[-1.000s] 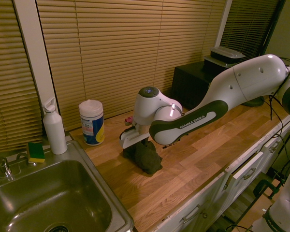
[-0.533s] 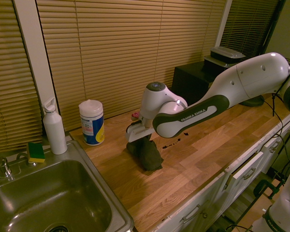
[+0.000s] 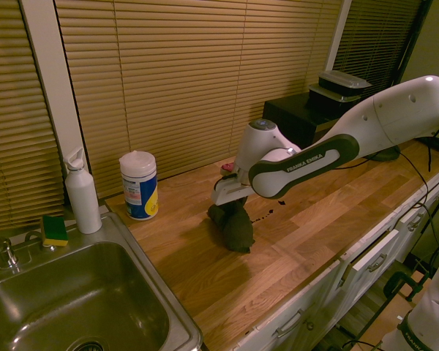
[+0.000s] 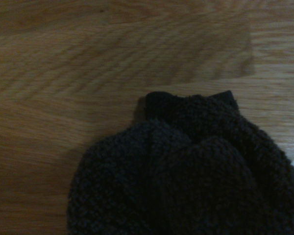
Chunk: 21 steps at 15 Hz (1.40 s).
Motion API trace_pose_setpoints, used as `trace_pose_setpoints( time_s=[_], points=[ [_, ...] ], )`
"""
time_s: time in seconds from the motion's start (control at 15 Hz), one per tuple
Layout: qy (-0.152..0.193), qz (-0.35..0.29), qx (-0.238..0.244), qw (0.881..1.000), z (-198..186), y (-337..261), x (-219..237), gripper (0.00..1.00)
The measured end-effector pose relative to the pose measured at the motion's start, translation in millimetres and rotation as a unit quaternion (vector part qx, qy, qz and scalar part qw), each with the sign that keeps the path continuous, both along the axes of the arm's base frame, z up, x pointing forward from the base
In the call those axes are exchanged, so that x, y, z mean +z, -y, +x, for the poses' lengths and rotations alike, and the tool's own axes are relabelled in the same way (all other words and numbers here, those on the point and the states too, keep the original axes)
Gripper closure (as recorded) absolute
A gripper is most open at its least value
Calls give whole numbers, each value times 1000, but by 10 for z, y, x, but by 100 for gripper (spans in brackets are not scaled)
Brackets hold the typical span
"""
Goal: Clear the spill
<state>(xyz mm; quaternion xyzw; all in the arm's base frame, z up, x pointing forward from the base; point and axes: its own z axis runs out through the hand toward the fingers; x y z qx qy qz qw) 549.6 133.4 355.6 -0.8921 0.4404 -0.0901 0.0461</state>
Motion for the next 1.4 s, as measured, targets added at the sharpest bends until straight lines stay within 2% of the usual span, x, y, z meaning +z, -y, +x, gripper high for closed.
trace_pose_setpoints(
  time_s=[0.8,1.4],
  points=[
    [-8,10,-62,998,-91,1360,8,100],
    [-3,21,-130,991,-203,2362,-14,100]
  ],
)
